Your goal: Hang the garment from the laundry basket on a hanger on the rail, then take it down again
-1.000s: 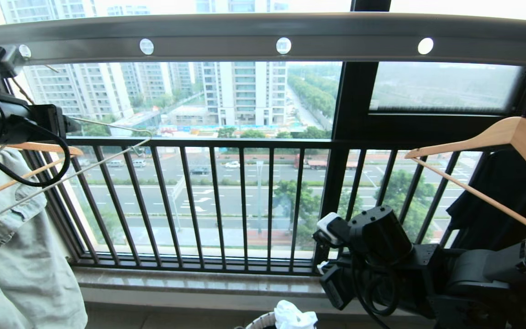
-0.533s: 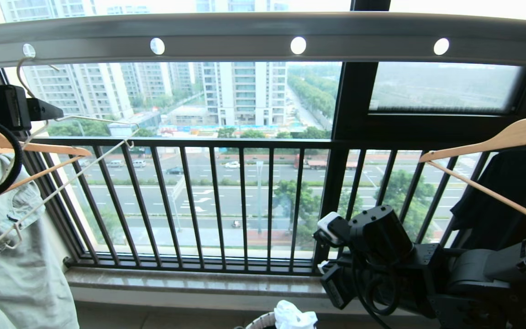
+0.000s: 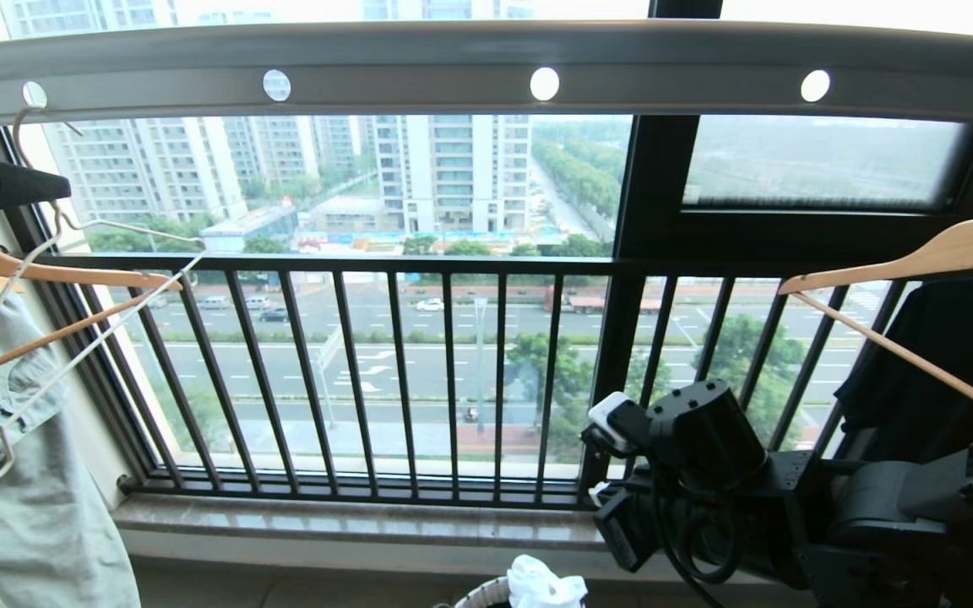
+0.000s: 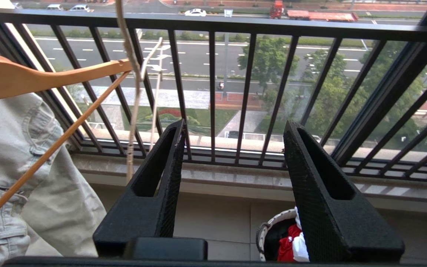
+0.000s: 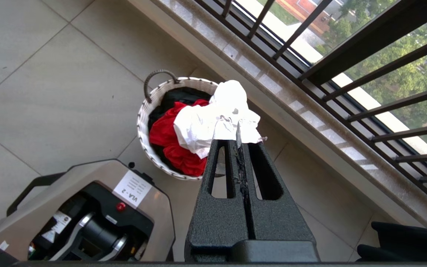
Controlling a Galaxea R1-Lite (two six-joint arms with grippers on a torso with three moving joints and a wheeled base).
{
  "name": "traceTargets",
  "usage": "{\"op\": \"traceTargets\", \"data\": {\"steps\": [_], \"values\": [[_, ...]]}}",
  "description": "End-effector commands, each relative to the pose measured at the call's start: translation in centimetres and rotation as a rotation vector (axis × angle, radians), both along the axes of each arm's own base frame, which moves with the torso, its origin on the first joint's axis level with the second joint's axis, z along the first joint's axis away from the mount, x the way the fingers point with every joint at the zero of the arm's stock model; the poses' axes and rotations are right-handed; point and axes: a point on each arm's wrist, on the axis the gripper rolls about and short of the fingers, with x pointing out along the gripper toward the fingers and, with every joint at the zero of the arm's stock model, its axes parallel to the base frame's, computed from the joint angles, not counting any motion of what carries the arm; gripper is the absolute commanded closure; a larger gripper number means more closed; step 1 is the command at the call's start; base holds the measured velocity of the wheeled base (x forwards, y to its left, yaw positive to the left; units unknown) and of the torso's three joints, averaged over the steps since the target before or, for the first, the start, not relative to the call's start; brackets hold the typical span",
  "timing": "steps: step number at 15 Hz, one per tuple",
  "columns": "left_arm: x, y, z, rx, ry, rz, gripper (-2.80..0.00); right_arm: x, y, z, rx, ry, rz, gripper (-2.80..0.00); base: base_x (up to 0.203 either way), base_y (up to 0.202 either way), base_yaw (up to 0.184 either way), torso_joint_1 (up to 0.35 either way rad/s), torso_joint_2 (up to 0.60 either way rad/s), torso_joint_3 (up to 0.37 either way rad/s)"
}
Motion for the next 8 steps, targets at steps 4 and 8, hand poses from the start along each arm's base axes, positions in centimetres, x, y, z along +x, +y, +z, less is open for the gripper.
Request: {"op": "traceTargets", "data": {"steps": [4,8], "values": [[-1.4,-3.5,-3.5,-0.025,0.123,-0.398,0.00,-1.9,-1.6,5.3,0.109,-0.145,-0.001,0.00,0.000,0.000,0.000,0.000,0.00,0.000],[-4.8,-2.3,-5.8,-0.110,0.142,-0.413,0.00,-3.9,-4.4,9.1,0.118,-0.291,-0.039,0.00,0.000,0.000,0.000,0.000,0.00,0.000]]}}
